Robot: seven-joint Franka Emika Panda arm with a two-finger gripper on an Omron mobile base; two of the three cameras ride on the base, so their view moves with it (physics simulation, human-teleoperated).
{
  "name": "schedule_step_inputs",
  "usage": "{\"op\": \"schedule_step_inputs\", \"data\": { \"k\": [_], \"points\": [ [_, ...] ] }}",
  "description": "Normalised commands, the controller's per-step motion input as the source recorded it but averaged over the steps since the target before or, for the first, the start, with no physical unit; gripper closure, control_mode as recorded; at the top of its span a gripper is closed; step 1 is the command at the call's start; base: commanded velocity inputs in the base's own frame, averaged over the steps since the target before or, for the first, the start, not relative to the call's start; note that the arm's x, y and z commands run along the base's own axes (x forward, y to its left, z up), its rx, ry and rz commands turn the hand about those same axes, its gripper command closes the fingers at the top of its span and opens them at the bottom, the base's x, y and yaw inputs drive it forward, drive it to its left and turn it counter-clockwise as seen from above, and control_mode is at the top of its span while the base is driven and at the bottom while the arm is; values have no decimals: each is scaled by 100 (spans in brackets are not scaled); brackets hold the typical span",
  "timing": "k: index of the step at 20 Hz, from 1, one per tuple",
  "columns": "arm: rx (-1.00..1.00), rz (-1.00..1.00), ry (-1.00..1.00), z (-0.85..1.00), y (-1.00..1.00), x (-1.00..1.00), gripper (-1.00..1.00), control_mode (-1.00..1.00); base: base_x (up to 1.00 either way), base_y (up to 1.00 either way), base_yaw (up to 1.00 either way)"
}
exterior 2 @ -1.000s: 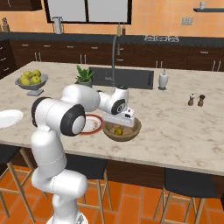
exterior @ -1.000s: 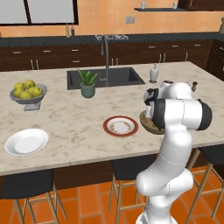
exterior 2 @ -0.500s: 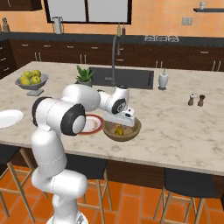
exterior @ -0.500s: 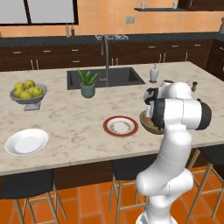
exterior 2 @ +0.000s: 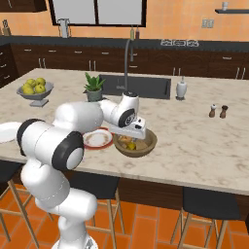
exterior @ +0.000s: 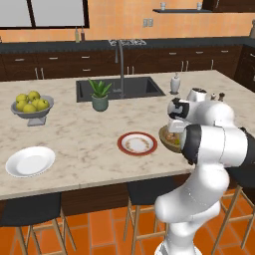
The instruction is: Pick the chicken drumstick and lemon from their plates and place them in the bowl. Then put the bowl in the fridge.
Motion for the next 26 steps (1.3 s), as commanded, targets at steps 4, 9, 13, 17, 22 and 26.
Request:
{"op": "schedule_step_inputs", "data": {
  "k": [4,9,13,17,22,26],
  "points": [
    [-5,13,-2,-9,54,3,-100,-100,0,0,0],
    [-10,30,-5,-16,0,5,-100,-100,0,0,0],
    [-20,16,-6,-28,32,0,-100,-100,0,0,0],
    [-9,11,-9,-21,0,0,-100,-100,0,0,0],
    [-1,6,0,-28,0,16,-100,-100,0,0,0],
    [0,1,0,0,0,37,-100,-100,0,0,0]
  ]
}}
